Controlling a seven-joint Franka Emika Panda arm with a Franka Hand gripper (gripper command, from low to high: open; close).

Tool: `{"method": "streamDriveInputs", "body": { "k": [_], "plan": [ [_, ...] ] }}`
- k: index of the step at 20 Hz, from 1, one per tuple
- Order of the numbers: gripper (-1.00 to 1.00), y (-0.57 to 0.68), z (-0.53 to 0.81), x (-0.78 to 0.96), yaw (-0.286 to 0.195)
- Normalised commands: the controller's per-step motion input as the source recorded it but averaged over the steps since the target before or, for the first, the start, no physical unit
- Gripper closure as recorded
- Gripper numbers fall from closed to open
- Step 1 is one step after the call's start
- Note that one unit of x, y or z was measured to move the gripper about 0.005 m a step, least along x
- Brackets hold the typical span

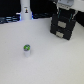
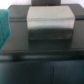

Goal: Open the kcup holder, insert the kcup into the holder, and close the kcup holder

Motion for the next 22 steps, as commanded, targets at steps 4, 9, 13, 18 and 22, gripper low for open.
{"method": "streamDriveInputs", "body": {
  "k": [4,9,13,18,22],
  "plan": [
    [-1.00,0.09,-0.42,-0.31,-0.046],
    [-1.00,0.02,-0.39,-0.37,-0.017],
    [1.00,0.03,-0.34,-0.28,-0.024],
    [1.00,0.00,-0.07,-0.11,-0.009],
    [1.00,-0.01,-0.01,0.00,0.002]
  ]
}}
